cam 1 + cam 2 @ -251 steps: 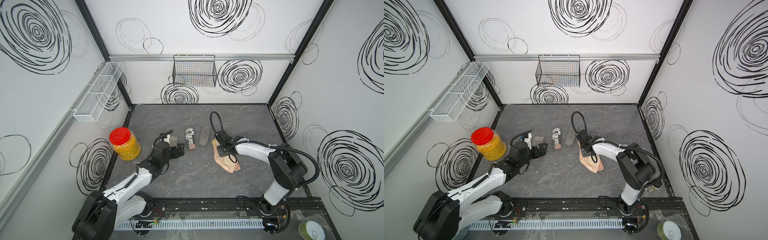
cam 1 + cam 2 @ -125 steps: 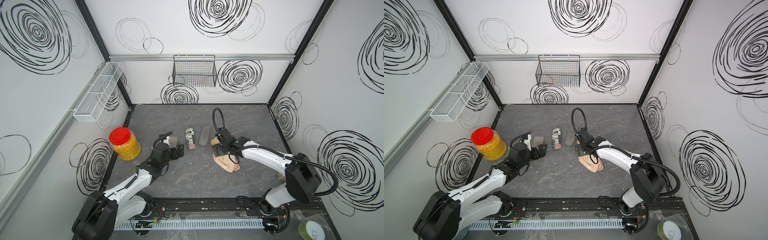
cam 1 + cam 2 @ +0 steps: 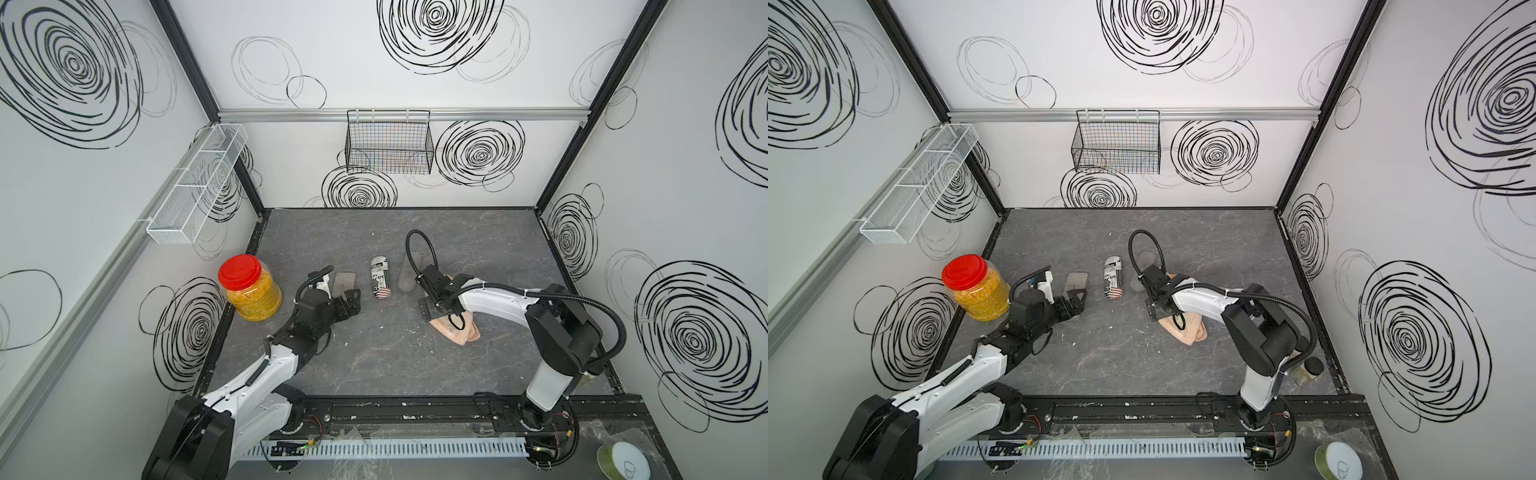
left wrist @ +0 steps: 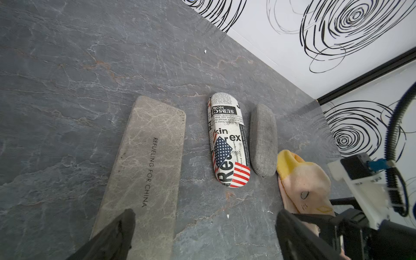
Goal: Wipe the eyeglass case
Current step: Adjust the cleaning item at the center of the board.
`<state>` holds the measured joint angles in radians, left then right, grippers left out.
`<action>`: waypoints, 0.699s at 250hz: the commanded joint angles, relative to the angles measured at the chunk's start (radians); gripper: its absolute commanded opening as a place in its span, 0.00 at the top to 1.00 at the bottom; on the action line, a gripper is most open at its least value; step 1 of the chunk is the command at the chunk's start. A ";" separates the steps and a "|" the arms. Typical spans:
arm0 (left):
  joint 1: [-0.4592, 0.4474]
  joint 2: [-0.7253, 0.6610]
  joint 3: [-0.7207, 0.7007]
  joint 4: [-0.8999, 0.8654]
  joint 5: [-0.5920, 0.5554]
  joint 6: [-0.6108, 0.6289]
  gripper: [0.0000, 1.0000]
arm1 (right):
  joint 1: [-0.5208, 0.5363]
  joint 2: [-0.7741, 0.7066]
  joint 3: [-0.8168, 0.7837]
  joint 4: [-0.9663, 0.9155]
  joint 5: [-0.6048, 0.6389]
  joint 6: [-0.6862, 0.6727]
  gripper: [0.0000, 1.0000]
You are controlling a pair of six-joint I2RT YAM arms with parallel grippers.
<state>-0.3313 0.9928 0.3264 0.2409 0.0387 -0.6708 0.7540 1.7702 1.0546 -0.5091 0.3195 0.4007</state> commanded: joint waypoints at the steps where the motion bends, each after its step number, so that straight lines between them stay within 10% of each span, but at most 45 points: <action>1: 0.014 -0.023 -0.010 0.032 0.020 -0.010 0.00 | -0.026 0.027 0.004 0.026 0.007 -0.007 0.00; 35: 0.030 -0.026 -0.010 0.029 0.033 -0.009 0.00 | -0.044 0.050 -0.017 0.056 -0.015 -0.018 0.09; 123: 0.064 -0.006 -0.005 0.043 0.072 -0.010 0.00 | -0.066 -0.032 -0.083 0.139 -0.061 -0.045 0.72; 175: 0.062 -0.014 0.027 -0.042 0.039 0.044 0.00 | -0.064 -0.174 -0.108 0.152 -0.063 -0.067 0.84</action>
<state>-0.2737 0.9821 0.3214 0.2291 0.0940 -0.6662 0.6868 1.6978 0.9596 -0.3607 0.2638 0.3511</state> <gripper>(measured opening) 0.999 0.172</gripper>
